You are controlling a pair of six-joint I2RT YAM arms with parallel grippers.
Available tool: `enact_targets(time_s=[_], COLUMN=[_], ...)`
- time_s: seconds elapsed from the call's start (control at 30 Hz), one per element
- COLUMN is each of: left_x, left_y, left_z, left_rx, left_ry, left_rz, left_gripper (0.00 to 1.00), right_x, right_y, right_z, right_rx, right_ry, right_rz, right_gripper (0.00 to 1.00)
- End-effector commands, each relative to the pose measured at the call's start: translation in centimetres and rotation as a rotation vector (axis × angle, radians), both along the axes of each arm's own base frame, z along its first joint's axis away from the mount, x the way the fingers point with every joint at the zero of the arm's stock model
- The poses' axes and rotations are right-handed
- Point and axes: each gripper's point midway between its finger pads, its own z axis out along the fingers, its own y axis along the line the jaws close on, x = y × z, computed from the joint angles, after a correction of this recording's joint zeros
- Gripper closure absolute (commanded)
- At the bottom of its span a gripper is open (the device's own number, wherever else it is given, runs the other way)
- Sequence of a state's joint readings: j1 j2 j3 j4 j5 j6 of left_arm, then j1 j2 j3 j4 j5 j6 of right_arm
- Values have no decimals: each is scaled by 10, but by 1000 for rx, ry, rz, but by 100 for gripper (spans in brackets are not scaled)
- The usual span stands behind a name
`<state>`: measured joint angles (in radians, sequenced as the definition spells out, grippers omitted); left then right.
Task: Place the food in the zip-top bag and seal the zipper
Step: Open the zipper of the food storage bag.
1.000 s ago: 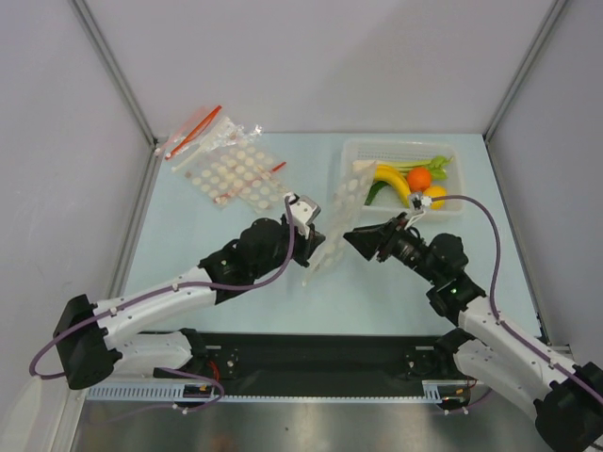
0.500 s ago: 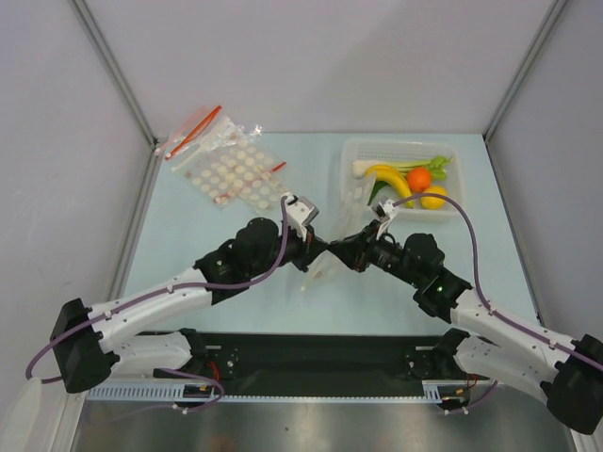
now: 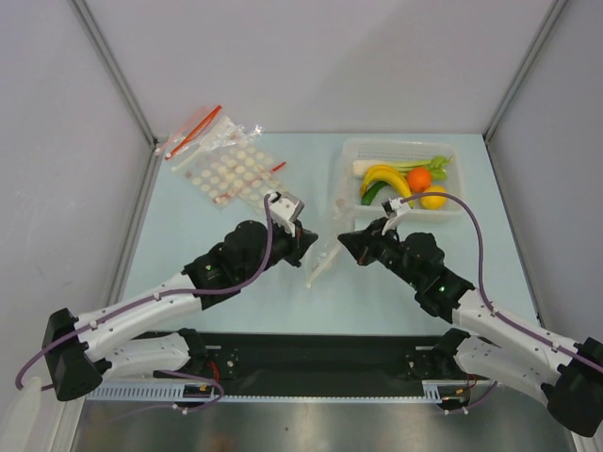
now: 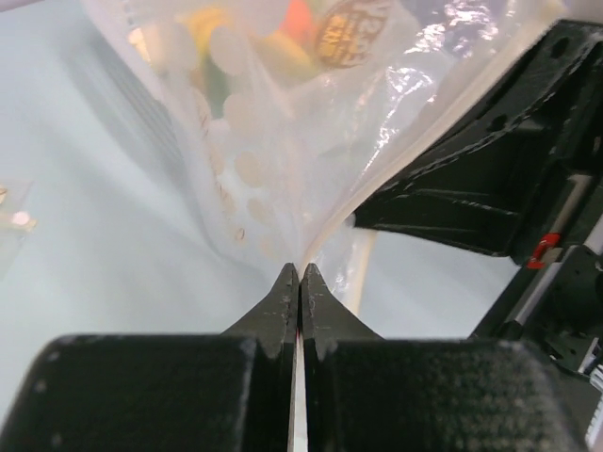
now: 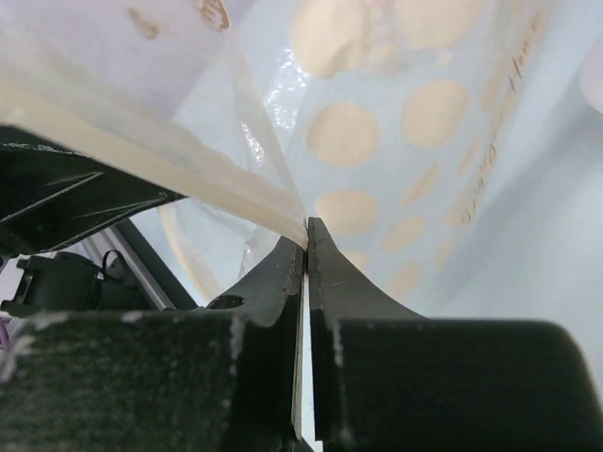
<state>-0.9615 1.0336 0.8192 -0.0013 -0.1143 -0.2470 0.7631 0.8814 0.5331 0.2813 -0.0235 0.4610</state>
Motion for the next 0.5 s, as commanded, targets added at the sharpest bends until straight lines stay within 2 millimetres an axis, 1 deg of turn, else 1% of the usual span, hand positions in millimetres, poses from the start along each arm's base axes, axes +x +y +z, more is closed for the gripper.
enact_targets(time_s=[0.0, 0.17, 0.33, 0.37, 0.4, 0.43, 0.47], left_x=[13, 19, 22, 25, 28, 28, 31], left_y=[15, 18, 25, 31, 35, 46, 56], left_z=[5, -2, -3, -2, 6, 0, 3], left_rx=[8, 54, 103, 123, 131, 191, 222], left_ry=[-5, -2, -1, -6, -14, -1, -15], left_rz=[118, 156, 208, 242, 274, 318, 382], left_gripper=[99, 100, 100, 100, 100, 100, 100], right_x=[12, 12, 0, -1, -2, -4, -1], right_y=[-9, -9, -2, 1, 4, 7, 13], right_z=[21, 23, 29, 29, 31, 29, 23], right_rx=[30, 35, 42, 47, 66, 75, 75], right_ry=[-15, -12, -2, 3, 12, 24, 47], right_rz=[-72, -62, 3, 17, 28, 47, 60], right_gripper=[100, 100, 100, 100, 100, 100, 100])
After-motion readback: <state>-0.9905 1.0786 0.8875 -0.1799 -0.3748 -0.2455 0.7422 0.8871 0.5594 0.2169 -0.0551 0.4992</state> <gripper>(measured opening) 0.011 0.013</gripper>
